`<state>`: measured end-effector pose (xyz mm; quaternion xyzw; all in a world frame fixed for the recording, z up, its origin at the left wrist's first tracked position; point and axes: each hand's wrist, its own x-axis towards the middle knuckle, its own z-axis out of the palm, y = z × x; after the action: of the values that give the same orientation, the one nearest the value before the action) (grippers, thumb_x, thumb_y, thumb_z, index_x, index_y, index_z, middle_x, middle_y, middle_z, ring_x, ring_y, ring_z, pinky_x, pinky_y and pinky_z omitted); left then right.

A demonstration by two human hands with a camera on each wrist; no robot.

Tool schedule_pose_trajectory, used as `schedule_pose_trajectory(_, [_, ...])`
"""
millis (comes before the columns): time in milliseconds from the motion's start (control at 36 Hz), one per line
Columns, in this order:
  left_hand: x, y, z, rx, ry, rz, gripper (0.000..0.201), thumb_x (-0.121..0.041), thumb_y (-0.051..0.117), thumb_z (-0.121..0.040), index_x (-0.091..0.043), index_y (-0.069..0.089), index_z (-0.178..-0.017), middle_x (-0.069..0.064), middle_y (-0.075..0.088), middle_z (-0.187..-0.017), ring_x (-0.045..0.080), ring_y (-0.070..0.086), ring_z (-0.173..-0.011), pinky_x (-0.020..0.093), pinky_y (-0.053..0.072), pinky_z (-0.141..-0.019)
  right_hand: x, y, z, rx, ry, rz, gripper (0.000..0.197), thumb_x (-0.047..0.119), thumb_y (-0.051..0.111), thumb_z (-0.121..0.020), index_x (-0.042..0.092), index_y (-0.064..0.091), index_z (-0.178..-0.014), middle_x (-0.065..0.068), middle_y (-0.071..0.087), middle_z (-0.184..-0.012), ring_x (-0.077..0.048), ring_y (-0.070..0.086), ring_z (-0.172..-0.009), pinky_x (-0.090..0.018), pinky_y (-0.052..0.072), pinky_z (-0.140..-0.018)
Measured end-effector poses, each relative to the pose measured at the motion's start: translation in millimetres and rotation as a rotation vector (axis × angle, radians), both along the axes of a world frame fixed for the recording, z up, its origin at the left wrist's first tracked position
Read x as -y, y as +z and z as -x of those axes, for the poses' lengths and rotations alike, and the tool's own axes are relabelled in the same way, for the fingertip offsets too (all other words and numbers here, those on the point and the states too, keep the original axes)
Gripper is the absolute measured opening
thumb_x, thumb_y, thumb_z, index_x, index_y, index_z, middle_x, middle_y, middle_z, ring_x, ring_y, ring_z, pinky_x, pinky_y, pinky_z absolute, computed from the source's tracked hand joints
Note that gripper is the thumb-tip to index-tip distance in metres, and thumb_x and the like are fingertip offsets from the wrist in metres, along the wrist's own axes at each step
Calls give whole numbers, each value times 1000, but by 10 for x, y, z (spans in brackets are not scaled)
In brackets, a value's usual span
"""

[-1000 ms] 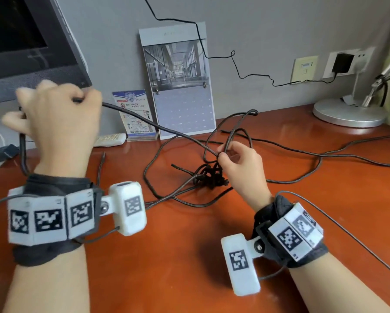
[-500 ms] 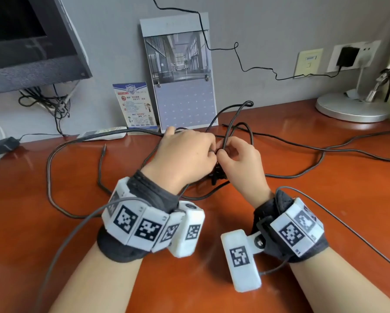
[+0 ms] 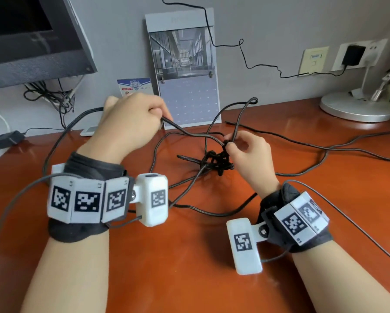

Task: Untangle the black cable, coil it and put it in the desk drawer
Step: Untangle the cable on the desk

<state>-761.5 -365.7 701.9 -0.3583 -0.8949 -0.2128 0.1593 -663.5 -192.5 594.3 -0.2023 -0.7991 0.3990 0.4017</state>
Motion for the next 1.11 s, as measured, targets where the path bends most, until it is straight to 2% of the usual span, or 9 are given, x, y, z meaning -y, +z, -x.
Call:
schedule_pose_trajectory(139, [94,16,75,18,75,-106,43,-8,40,-92,-34,61,-65,-8,49,-53,14,41,-63,35,34,-91,-34,-6,32,-22,-65,-17,14,15,60,-80,4,68,-80,-3,70,-77,-21,63,-78,-35,49,-75])
schedule_pose_trajectory(194, [190,32,143,-12,140,-188,40,-9,39,-91,-31,61,-65,2,61,-63,23,49,-75,38,33,-93,-94,-3,4,-45,-125,19,10,14,60,-80,9,68,-78,-1,68,-75,-23,64,-78,-37,51,-74])
schedule_pose_trajectory(278, [449,54,329,-52,229,-317,34,-15,35,-81,-30,61,-64,6,68,-95,28,55,-102,48,34,-102,-246,2,-76,-73,-160,123,10,14,58,-82,13,68,-80,3,62,-66,-17,64,-62,-30,52,-64])
schedule_pose_trajectory(361, [582,23,415,-20,264,-314,35,-16,36,-80,-34,60,-63,5,68,-98,29,56,-99,50,42,-95,-254,9,-97,-78,-85,207,13,8,56,-83,14,66,-78,3,61,-63,-5,60,-45,-15,46,-47])
schedule_pose_trajectory(556, [410,-120,542,162,342,54,25,-9,46,-84,-25,59,-70,11,63,-119,32,51,-115,46,34,-106,-159,4,-67,-86,-57,226,16,9,54,-85,20,63,-78,1,62,-68,-6,63,-48,-16,49,-49])
schedule_pose_trajectory(667, [42,-226,310,129,122,216,40,-9,49,-85,-27,54,-121,8,47,-137,27,42,-127,47,29,-109,-113,-5,-53,-74,-43,206,13,9,56,-85,17,64,-80,-1,63,-69,-8,62,-48,-24,53,-52])
schedule_pose_trajectory(750, [-271,-285,-9,36,-112,198,48,-11,44,-90,-24,43,-136,1,40,-144,21,35,-133,41,26,-112,-65,-3,-52,-60,-15,203,12,8,56,-84,16,64,-81,2,62,-67,-9,62,-48,-31,55,-57])
schedule_pose_trajectory(889, [-579,-435,-301,-13,-307,257,50,-13,38,-94,-23,35,-143,-5,34,-150,16,31,-137,34,24,-111,-37,0,-58,-57,4,159,11,8,56,-83,13,66,-84,0,65,-70,-15,64,-52,-38,56,-62])
schedule_pose_trajectory(1111, [-709,-606,-388,42,-195,326,30,-29,35,-98,-19,43,-126,2,49,-128,23,38,-122,41,27,-100,-37,-23,-34,-52,12,94,9,9,58,-81,5,65,-82,-5,65,-70,-24,65,-59,-44,54,-65])
